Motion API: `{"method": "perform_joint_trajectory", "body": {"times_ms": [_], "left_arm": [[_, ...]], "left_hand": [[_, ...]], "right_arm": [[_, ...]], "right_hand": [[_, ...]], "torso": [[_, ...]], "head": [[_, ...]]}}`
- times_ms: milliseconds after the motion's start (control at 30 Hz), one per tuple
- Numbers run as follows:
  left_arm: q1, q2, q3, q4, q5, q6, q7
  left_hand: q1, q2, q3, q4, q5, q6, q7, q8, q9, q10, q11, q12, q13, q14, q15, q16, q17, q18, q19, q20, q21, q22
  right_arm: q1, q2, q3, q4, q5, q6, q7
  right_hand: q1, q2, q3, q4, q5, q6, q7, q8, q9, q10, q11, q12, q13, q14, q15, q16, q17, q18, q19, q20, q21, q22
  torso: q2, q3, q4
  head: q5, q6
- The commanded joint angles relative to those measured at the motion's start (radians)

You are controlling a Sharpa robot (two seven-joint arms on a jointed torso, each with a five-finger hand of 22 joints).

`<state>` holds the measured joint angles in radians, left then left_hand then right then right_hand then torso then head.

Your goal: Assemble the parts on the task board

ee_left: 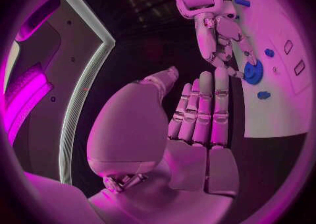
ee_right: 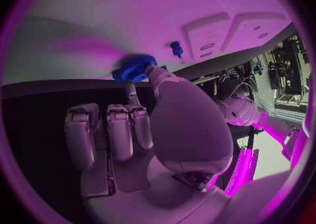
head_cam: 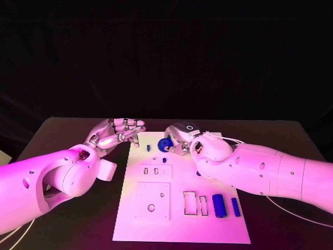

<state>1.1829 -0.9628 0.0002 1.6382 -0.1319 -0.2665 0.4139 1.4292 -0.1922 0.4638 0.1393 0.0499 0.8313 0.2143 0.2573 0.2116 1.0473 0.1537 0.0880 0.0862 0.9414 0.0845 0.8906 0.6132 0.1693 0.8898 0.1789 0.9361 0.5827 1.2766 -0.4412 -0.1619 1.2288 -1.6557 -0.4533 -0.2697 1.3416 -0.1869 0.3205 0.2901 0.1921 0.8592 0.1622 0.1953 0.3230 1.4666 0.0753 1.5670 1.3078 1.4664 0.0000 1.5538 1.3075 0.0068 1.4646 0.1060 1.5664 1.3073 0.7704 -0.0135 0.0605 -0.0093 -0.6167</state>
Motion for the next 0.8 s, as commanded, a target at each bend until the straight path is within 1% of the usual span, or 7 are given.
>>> {"method": "perform_joint_trajectory", "body": {"times_ms": [33, 100, 167, 233, 400, 633, 800], "left_arm": [[0.001, 0.002, 0.001, 0.002, 0.003, 0.015, 0.005], [0.001, 0.001, 0.001, 0.001, 0.003, 0.015, 0.005], [0.001, 0.001, 0.001, 0.001, 0.003, 0.014, 0.005], [0.001, 0.001, 0.001, 0.001, 0.003, 0.014, 0.004], [0.001, 0.0, 0.001, 0.0, 0.003, 0.013, 0.004], [0.001, -0.001, 0.001, 0.0, 0.003, 0.013, 0.004], [0.001, -0.002, 0.001, 0.0, 0.003, 0.012, 0.004]], "left_hand": [[0.003, 0.004, 0.008, 0.0, 0.001, -0.005, -0.005, -0.006, 0.002, -0.003, -0.002, -0.003, 0.0, -0.002, -0.001, 0.003, -0.001, 0.014, -0.007, 0.0, 0.005, 0.001], [0.001, 0.003, 0.009, 0.0, 0.001, -0.005, -0.005, -0.007, 0.002, -0.003, -0.002, -0.003, 0.0, -0.002, -0.001, 0.003, -0.002, 0.014, -0.01, 0.0, 0.009, 0.003], [0.001, 0.003, 0.009, 0.0, 0.001, -0.005, -0.005, -0.007, 0.002, -0.003, -0.002, -0.003, 0.0, -0.002, -0.001, 0.003, -0.002, 0.014, -0.01, 0.0, 0.009, 0.003], [0.001, 0.003, 0.009, 0.0, 0.001, -0.005, -0.005, -0.007, 0.002, -0.003, -0.002, -0.003, 0.0, -0.002, -0.001, 0.003, -0.002, 0.014, -0.01, 0.0, 0.009, 0.003], [0.001, 0.003, 0.009, 0.0, 0.001, -0.005, -0.005, -0.007, 0.002, -0.003, -0.002, -0.003, 0.0, -0.002, -0.001, 0.003, -0.002, 0.014, -0.01, 0.0, 0.009, 0.003], [0.001, 0.003, 0.009, 0.0, 0.001, -0.005, -0.005, -0.007, 0.002, -0.003, -0.002, -0.003, 0.0, -0.002, -0.001, 0.003, -0.002, 0.014, -0.01, 0.0, 0.009, 0.003], [0.001, 0.003, 0.009, 0.0, 0.001, -0.005, -0.005, -0.007, 0.002, -0.003, -0.002, -0.003, 0.0, -0.002, -0.001, 0.003, -0.002, 0.014, -0.01, 0.0, 0.009, 0.003]], "right_arm": [[0.0, 0.0, 0.0, -0.004, 0.034, 0.005, 0.021], [0.0, -0.002, 0.0, -0.004, 0.044, 0.014, 0.03], [0.0, -0.004, 0.0, -0.004, 0.056, 0.027, 0.042], [0.0, -0.006, 0.0, -0.004, 0.063, 0.035, 0.049], [0.0, -0.012, 0.0, 0.0, 0.076, 0.048, 0.063], [-0.001, -0.024, 0.0, 0.009, 0.086, 0.052, 0.073], [-0.001, -0.04, 0.0, 0.021, 0.088, 0.006, 0.077]], "right_hand": [[-0.056, 0.008, -0.015, 0.0, 0.016, -0.012, 0.003, -0.015, -0.003, 0.104, 0.007, 0.004, 0.263, 0.095, 0.009, 0.006, 0.222, -0.007, 0.106, 0.007, 0.004, 0.263], [-0.134, 0.029, -0.025, 0.002, 0.036, 0.002, 0.004, -0.018, 0.0, 0.104, 0.008, 0.004, 0.263, 0.096, 0.01, 0.007, 0.226, -0.007, 0.106, 0.01, 0.004, 0.263], [-0.179, 0.038, -0.03, 0.003, 0.044, 0.012, 0.004, -0.019, 0.002, 0.104, 0.008, 0.004, 0.263, 0.097, 0.011, 0.007, 0.229, -0.007, 0.106, 0.01, 0.004, 0.263], [-0.208, 0.035, -0.038, 0.003, 0.045, 0.017, 0.003, -0.02, 0.004, 0.104, 0.008, 0.004, 0.263, 0.097, 0.01, 0.008, 0.232, -0.007, 0.106, 0.01, 0.004, 0.263], [-0.217, 0.033, -0.042, 0.002, 0.049, 0.025, 0.002, -0.018, 0.006, 0.104, 0.007, 0.004, 0.263, 0.097, 0.01, 0.008, 0.232, -0.007, 0.106, 0.01, 0.004, 0.263], [-0.214, 0.041, -0.035, -0.001, 0.054, 0.044, -0.002, -0.011, 0.01, 0.104, 0.004, 0.004, 0.263, 0.098, 0.007, 0.009, 0.233, -0.007, 0.106, 0.008, 0.004, 0.263], [-0.213, 0.042, -0.033, -0.001, 0.055, 0.047, -0.002, -0.01, 0.011, 0.104, 0.004, 0.004, 0.263, 0.098, 0.006, 0.009, 0.233, -0.007, 0.106, 0.007, 0.004, 0.263]], "torso": [[-0.001, 0.0003, -0.0003], [0.0, 0.0005, 0.0], [0.0, 0.0014, -0.0002], [0.0, 0.0012, 0.0], [-0.001, 0.0007, -0.0001], [0.0, 0.0011, -0.0008], [-0.001, 0.0012, -0.0018]], "head": [[0.001, 0.001], [0.002, 0.001], [0.002, 0.0], [0.002, -0.001], [0.002, -0.003], [0.002, -0.004], [0.002, -0.002]]}}
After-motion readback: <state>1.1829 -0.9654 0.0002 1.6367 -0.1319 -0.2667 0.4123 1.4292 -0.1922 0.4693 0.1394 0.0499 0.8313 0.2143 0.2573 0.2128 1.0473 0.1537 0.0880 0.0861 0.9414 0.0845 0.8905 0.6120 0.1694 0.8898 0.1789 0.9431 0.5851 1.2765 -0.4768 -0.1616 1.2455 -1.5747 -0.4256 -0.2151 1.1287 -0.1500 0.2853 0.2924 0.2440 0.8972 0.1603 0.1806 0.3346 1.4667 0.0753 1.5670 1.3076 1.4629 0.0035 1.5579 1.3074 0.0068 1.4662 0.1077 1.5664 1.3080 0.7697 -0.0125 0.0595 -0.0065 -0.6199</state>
